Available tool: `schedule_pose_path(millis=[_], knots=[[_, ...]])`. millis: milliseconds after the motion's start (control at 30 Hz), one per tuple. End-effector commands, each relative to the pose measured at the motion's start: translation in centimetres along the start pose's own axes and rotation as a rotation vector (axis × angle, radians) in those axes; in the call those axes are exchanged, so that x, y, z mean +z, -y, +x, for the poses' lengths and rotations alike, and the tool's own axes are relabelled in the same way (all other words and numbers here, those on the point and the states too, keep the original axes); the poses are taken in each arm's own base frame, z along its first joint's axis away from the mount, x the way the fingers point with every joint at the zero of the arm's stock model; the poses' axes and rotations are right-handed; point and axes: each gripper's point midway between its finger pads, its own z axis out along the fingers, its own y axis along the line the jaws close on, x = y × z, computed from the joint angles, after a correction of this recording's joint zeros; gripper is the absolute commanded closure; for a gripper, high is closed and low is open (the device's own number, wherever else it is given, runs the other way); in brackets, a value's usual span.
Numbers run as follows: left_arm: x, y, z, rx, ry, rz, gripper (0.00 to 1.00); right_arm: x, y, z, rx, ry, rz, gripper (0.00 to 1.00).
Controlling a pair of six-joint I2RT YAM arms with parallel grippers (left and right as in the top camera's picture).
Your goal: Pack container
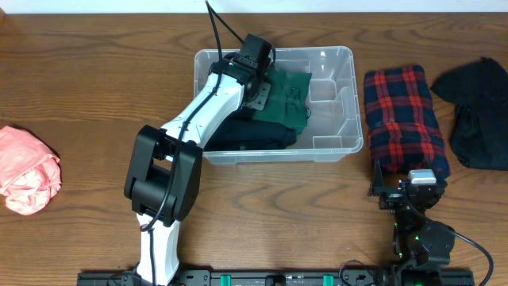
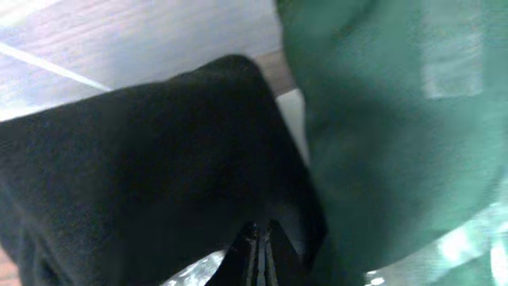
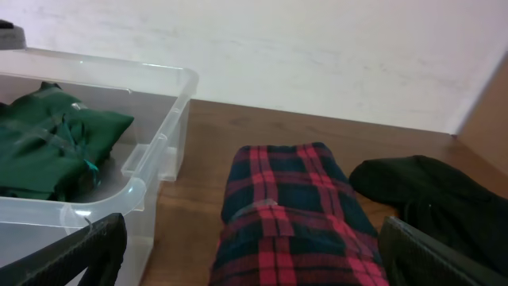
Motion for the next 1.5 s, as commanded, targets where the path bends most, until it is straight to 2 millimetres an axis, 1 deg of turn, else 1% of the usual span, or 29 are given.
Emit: schedule_pose_path(millis=[0, 167, 467, 533, 667, 833, 900, 967, 1067, 1167, 1267, 1300, 1333, 1367, 1400, 1433, 1467], knots=[[-0.2, 1.6, -0.4, -0.006, 0.012, 0.066, 0.94, 0.0, -0.2, 0.1, -0.015, 0.0, -0.007, 0.01], [-0.3, 3.6, -0.5, 0.028, 0.022, 0.088, 0.94, 0.0, -0.2, 0.1, -0.015, 0.0, -0.007, 0.01], [-0.8, 8.9, -0.9, 0.118, 0.075, 0.137, 0.94, 0.0, -0.2, 0.1, -0.015, 0.0, -0.007, 0.01], [-0.9, 9.5, -0.8, 0.129, 0.078, 0.142, 0.94, 0.0, -0.2, 0.1, -0.015, 0.0, -0.007, 0.01], [-0.8, 9.2, -0.6, 0.125, 0.067, 0.137, 0.94, 0.0, -0.2, 0.1, -0.015, 0.0, -0.007, 0.01], [-1.0, 7.0, -1.0, 0.09, 0.064, 0.099, 0.95, 0.0, -0.2, 0.1, -0.015, 0.0, -0.007, 0.01], [-1.8, 5.8, -1.8, 0.068, 0.079, 0.091, 0.94, 0.0, -0.2, 0.1, -0.015, 0.0, -0.007, 0.01], [-3.1, 4.7, -2.7, 0.049, 0.102, 0.085, 0.94, 0.0, -0.2, 0.1, -0.015, -0.001, -0.007, 0.01], [-6.0, 2.9, -4.1, 0.017, 0.141, 0.073, 0.94, 0.0, -0.2, 0.1, -0.015, 0.0, -0.007, 0.01], [-9.7, 0.6, -4.7, -0.019, 0.171, 0.043, 0.95, 0.0, -0.2, 0.1, -0.015, 0.0, -0.007, 0.01], [-13.6, -2.6, -4.6, -0.072, 0.207, 0.012, 0.94, 0.0, -0.2, 0.1, -0.015, 0.0, -0.007, 0.01], [-15.1, -4.0, -4.4, -0.099, 0.219, -0.002, 0.93, 0.0, -0.2, 0.1, -0.015, 0.0, -0.007, 0.01], [-16.2, -5.4, -4.1, -0.131, 0.228, -0.015, 0.88, 0.0, -0.2, 0.1, -0.015, 0.0, -0.007, 0.01], [-17.8, -7.3, -3.7, -0.184, 0.24, -0.034, 0.76, 0.0, -0.2, 0.1, -0.015, 0.0, -0.007, 0.01], [-18.6, -8.7, -3.3, -0.217, 0.245, -0.049, 0.66, 0.0, -0.2, 0.1, -0.015, 0.0, -0.007, 0.01], [-19.6, -10.6, -2.8, -0.255, 0.251, -0.07, 0.52, 0.0, -0.2, 0.1, -0.015, 0.0, -0.007, 0.01], [-20.4, -12.3, -2.2, -0.289, 0.253, -0.092, 0.42, 0.0, -0.2, 0.1, -0.015, 0.0, -0.007, 0.01]])
